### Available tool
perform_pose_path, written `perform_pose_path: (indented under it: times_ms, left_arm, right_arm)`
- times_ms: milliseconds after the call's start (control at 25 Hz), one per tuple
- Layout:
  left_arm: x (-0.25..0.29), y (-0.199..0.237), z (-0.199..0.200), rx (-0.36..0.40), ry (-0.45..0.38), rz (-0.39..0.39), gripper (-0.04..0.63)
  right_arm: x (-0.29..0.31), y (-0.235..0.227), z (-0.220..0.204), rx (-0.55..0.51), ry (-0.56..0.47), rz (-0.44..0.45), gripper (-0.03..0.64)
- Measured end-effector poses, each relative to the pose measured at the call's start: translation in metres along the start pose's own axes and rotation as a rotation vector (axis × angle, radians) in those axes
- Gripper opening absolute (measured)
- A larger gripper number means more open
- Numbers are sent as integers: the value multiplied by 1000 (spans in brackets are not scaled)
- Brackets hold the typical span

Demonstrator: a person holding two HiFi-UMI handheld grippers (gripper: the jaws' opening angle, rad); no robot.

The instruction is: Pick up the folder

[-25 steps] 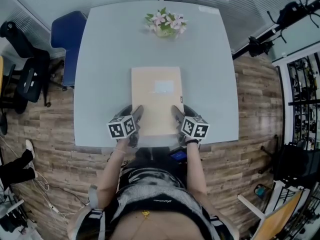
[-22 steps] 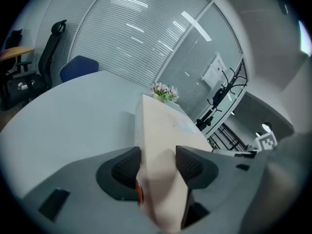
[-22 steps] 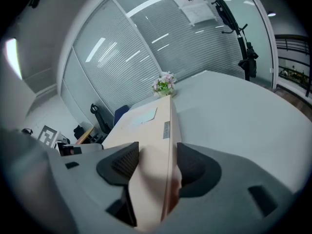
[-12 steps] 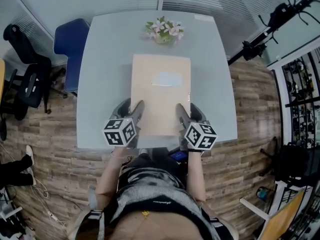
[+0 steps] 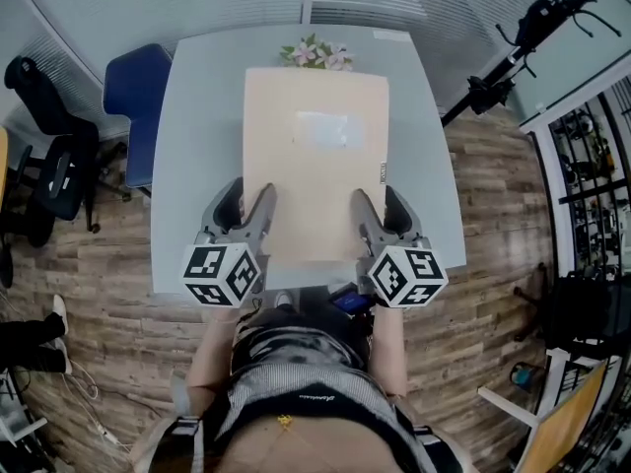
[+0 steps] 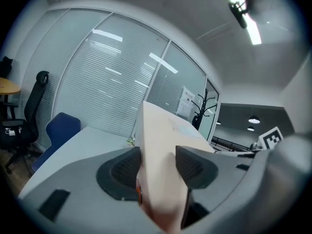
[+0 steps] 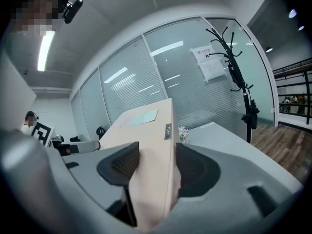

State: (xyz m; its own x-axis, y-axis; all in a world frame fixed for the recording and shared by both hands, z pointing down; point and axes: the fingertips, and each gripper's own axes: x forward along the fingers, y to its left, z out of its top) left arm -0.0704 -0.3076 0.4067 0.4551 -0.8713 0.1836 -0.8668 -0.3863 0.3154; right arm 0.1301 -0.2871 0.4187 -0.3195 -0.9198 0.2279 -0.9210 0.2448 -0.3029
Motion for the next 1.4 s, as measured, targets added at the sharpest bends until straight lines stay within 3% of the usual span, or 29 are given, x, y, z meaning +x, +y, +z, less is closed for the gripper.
perform_pose_path:
  times_ms: [440, 1400]
  left_arm:
    - [-19, -14, 37, 20, -99, -3, 222]
    - [-20, -30, 41, 25, -123, -3, 221]
  right_arm:
    - [-17, 19, 37, -47, -77, 26, 235]
    - [-32, 11, 49, -60, -107, 25, 219]
